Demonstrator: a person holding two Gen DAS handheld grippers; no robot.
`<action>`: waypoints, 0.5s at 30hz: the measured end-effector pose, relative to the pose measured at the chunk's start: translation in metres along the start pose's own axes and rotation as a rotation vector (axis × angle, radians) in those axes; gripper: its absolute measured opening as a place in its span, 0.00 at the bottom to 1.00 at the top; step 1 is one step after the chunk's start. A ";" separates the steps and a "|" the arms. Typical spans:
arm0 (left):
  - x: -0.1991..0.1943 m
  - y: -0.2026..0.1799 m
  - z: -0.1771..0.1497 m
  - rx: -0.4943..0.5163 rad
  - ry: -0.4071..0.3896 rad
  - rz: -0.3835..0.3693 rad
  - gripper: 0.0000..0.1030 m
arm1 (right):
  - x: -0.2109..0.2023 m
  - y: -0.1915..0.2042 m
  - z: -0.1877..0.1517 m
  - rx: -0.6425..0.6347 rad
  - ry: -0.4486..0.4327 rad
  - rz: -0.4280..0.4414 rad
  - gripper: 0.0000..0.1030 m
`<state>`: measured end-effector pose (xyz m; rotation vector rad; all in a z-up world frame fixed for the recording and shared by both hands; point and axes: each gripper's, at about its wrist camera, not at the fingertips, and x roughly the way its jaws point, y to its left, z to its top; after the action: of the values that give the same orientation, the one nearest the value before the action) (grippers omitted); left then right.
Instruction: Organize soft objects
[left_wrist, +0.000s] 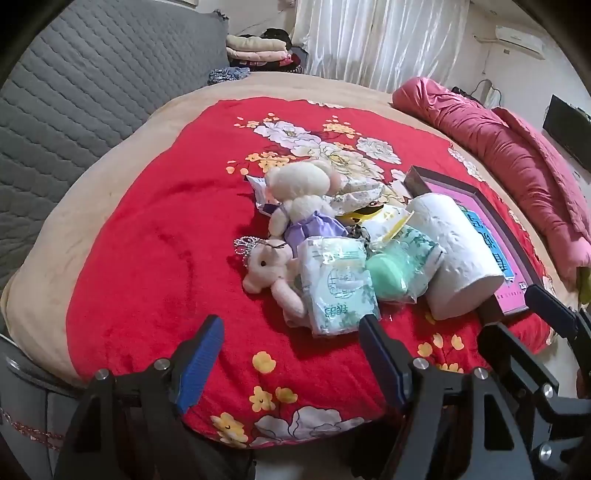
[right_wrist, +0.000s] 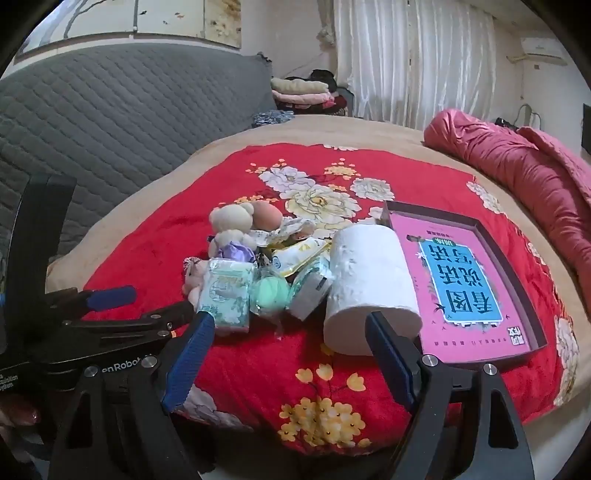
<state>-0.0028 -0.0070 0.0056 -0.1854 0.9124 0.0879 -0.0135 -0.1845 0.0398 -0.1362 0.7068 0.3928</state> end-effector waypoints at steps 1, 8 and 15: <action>-0.001 0.000 0.000 0.000 0.000 0.000 0.72 | 0.000 -0.001 0.000 0.003 0.001 -0.001 0.82; 0.001 -0.005 -0.002 0.006 -0.006 0.007 0.72 | 0.000 -0.001 -0.001 0.017 -0.007 -0.005 0.82; 0.000 -0.005 -0.001 0.011 -0.006 0.008 0.72 | 0.000 -0.001 0.000 0.015 -0.007 -0.008 0.82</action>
<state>-0.0028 -0.0120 0.0058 -0.1716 0.9076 0.0909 -0.0137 -0.1853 0.0397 -0.1234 0.7023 0.3797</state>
